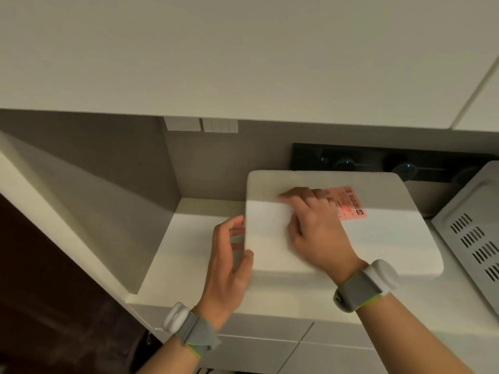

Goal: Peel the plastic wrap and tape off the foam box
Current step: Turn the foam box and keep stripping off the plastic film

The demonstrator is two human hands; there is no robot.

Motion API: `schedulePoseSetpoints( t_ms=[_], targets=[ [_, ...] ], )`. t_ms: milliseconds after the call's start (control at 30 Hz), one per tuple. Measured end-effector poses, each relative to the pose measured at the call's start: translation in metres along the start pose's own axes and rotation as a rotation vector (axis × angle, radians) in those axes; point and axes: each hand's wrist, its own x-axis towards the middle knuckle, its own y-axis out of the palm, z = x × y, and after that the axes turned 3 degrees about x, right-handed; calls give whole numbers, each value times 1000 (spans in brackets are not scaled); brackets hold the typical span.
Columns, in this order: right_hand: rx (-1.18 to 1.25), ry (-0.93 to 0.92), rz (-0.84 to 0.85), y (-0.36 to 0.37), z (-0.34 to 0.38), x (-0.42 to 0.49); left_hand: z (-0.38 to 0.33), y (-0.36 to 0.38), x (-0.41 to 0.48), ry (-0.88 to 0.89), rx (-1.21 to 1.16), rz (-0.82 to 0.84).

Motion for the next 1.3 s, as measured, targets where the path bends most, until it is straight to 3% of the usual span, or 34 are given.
schedulePoseSetpoints(
  t_ms=[333,767,1100,1300],
  targets=[
    [-47,-55,-74,2,1,-25,4,6,-18,23,-56,-45],
    [-28,-70,-112,1,3,-35,1,6,-29,-97,-119,5],
    [126,-46,35,-5,-16,-21,-3,12,-7,-213,-44,-56],
    [206,54,-118,-38,-52,-54,-10,19,20,-263,116,-132]
  ],
)
